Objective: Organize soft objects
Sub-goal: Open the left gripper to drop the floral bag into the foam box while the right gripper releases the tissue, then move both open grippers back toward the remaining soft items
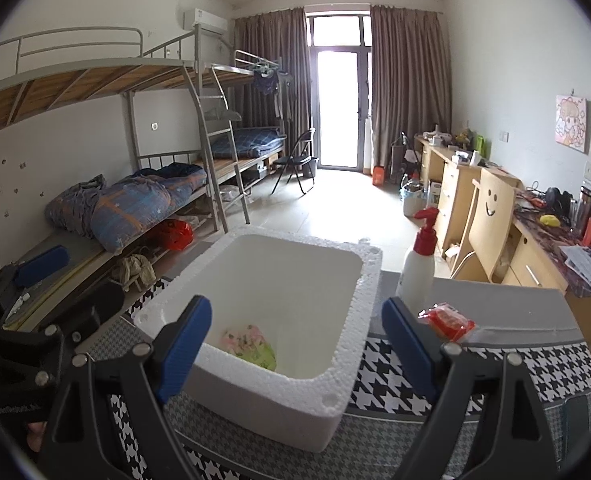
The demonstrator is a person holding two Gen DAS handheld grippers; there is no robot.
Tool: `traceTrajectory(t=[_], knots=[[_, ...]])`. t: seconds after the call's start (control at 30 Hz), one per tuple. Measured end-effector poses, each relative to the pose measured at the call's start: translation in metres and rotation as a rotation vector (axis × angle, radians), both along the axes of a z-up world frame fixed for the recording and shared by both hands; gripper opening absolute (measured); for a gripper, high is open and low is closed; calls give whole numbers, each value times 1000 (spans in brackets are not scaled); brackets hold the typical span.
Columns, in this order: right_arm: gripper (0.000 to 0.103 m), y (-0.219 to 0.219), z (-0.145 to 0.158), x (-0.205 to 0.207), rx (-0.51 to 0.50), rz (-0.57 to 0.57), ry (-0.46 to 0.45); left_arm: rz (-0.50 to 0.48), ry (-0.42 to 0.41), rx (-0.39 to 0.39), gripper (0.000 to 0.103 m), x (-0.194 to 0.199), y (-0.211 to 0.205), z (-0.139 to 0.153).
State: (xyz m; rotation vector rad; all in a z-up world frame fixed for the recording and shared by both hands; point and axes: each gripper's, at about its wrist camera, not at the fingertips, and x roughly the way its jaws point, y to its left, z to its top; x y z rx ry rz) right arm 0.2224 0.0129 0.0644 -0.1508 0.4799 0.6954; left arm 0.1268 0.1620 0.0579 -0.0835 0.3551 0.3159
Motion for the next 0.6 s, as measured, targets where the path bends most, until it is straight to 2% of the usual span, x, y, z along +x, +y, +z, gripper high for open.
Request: traceTrajectory(t=[0.6], knots=[[90,-40,4,-22,45,-67,-23,-54,-32,8,102,-20,-26,4]])
